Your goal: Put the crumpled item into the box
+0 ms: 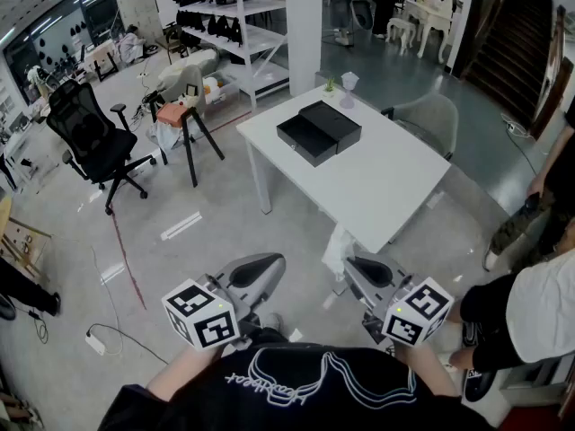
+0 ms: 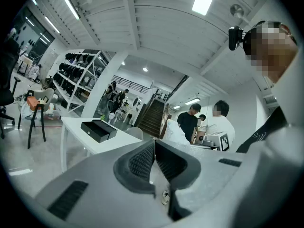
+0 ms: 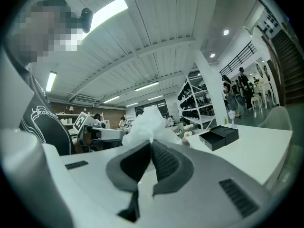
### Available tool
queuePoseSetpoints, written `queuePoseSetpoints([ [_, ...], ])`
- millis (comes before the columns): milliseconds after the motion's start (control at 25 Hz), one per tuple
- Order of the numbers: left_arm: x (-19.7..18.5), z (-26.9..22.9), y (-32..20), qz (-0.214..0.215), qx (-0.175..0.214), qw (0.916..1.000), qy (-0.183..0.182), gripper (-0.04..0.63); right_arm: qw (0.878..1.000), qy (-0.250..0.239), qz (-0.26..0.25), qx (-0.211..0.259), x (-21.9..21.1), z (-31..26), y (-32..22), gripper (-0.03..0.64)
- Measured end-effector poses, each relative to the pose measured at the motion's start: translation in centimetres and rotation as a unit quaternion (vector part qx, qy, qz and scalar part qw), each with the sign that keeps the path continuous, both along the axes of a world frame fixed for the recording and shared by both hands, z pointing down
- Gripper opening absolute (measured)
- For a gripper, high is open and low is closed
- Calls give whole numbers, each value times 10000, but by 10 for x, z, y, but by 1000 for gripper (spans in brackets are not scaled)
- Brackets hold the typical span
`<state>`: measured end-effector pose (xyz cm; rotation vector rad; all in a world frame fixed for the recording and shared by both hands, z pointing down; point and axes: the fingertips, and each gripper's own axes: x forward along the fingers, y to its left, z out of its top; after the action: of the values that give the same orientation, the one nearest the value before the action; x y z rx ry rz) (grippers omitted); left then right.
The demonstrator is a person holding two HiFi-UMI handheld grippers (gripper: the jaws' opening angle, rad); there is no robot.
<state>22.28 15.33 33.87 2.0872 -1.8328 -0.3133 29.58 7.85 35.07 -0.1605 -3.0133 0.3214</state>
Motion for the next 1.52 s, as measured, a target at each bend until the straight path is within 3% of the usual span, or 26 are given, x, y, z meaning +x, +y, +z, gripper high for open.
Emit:
queuePoseSetpoints([
  [440, -12, 11, -7, 32, -48, 10000, 78, 8, 9999, 44, 119, -86, -10, 8, -11, 11],
  [720, -39, 22, -26, 159, -89, 9996, 233, 8, 9996, 95, 188, -171, -38, 13, -24, 11],
  [1080, -106, 31, -62, 504, -138, 9978, 408, 8, 9974, 374, 523, -311, -99, 28, -52, 12],
  [1520, -238, 31, -109, 1156, -371, 9910, 563, 8, 9903, 637, 1146, -466, -222, 30, -85, 12],
])
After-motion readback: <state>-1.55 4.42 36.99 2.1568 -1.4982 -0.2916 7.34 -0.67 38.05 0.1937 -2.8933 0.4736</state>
